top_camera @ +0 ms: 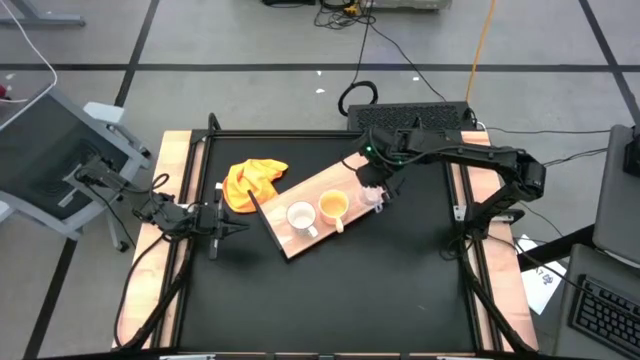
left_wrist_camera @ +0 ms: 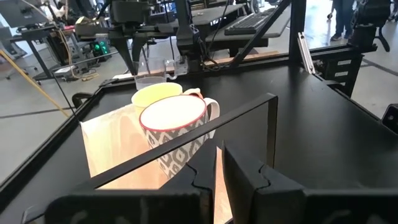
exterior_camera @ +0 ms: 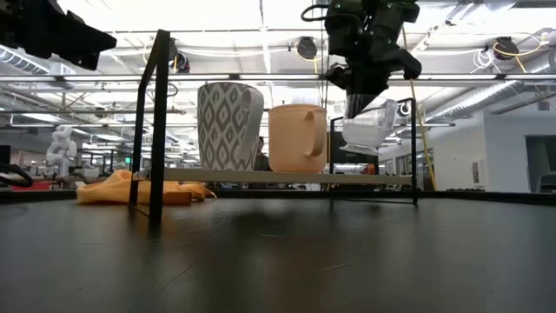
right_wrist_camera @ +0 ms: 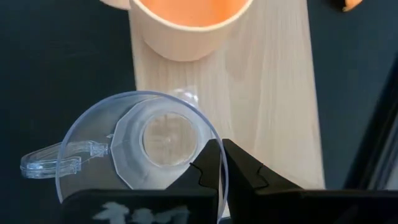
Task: Stack small to large cups/mugs on shelf
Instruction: Put the transparent mug on the shelf
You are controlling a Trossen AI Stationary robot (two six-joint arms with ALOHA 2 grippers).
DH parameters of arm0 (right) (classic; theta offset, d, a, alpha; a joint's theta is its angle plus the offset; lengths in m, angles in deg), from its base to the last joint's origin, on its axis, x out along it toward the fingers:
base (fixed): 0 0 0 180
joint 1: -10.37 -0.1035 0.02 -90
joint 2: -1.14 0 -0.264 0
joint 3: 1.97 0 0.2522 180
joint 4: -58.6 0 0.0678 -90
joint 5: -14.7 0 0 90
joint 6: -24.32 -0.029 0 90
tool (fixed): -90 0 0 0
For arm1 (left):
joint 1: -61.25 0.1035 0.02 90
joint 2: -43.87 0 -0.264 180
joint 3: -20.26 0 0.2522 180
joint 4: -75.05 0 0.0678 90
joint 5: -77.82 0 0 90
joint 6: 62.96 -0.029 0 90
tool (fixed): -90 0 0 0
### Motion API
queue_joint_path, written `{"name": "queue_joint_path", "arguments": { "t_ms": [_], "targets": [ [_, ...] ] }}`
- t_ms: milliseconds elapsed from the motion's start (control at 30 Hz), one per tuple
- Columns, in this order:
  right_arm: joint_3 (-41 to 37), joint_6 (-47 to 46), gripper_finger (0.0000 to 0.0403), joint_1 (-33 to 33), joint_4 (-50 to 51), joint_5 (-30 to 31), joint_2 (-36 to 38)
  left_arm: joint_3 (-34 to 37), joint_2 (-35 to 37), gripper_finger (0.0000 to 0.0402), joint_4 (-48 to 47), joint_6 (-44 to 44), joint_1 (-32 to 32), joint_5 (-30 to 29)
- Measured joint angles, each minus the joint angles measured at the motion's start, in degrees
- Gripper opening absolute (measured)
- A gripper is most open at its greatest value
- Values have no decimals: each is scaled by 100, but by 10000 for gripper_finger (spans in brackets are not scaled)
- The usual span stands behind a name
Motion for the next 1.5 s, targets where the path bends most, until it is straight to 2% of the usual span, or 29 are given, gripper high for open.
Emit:
{"name": "queue_joint_path", "arguments": {
  "t_ms": [100,600,1100,1500],
  "targets": [
    [1,-11,0,115,11,-237,-70,0,-1,31,0,-41,-1,0],
    [0,319,0,355,-302,-218,-792,2,0,31,-38,-20,0,-4],
    [2,1086,0,494,-718,-227,-831,2,0,31,-48,-33,0,-4],
    [2,861,0,498,-683,-260,-831,1,-1,31,-88,-42,-1,-4]
  ]
}}
